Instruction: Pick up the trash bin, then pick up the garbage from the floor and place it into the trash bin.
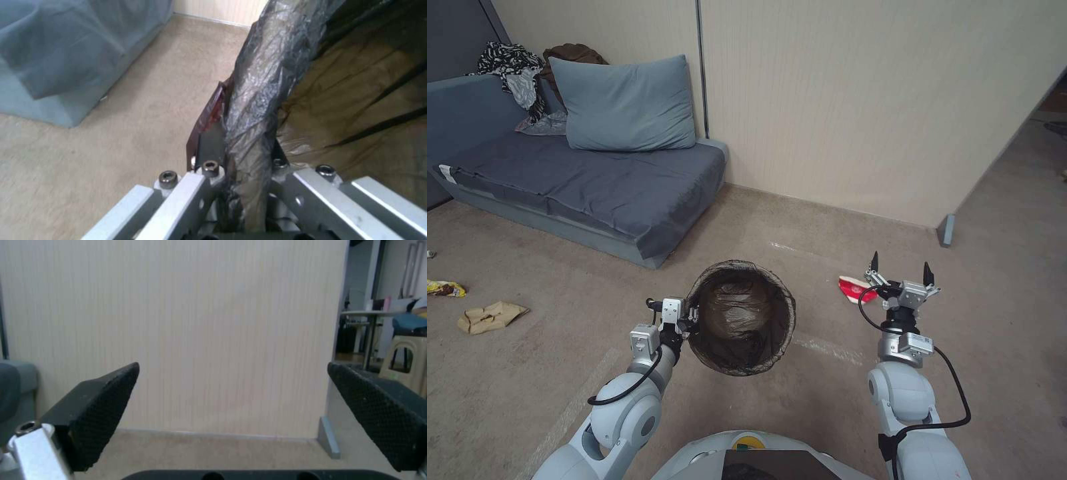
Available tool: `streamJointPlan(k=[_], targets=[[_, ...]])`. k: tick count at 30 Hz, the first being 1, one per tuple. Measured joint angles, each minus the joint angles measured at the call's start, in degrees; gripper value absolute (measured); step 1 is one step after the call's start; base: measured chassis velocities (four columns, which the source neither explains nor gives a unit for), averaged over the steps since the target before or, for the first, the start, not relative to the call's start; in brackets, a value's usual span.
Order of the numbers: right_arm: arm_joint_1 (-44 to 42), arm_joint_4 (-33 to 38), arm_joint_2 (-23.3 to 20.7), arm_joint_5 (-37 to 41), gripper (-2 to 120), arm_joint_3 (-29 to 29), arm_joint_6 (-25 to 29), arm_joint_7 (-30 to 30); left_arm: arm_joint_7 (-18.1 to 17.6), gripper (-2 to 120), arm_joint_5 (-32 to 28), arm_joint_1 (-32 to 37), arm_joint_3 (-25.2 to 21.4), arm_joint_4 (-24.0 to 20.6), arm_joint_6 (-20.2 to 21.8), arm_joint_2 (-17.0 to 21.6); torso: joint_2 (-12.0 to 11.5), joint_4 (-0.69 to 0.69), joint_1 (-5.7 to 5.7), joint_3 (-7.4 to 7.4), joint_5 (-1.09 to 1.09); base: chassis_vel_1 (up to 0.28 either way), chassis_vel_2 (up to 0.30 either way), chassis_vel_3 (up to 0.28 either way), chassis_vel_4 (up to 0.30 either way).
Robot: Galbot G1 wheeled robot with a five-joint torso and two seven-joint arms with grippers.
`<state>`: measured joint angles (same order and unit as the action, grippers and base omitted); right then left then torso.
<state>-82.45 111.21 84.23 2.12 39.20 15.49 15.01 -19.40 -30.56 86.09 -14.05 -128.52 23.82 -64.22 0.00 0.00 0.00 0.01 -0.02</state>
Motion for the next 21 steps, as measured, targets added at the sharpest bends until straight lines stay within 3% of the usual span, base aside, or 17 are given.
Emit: streamJointPlan(k=[21], targets=[[-0.1,0.1,-0.1,0.0,100,-0.1,0.2,0.1,-0.1,3,0.0,-0.2,-0.2,0.0,-0.2,-0.5,0.0,0.01,0.0,0.0,0.02,-0.145,0.149,0.152,-0.145]])
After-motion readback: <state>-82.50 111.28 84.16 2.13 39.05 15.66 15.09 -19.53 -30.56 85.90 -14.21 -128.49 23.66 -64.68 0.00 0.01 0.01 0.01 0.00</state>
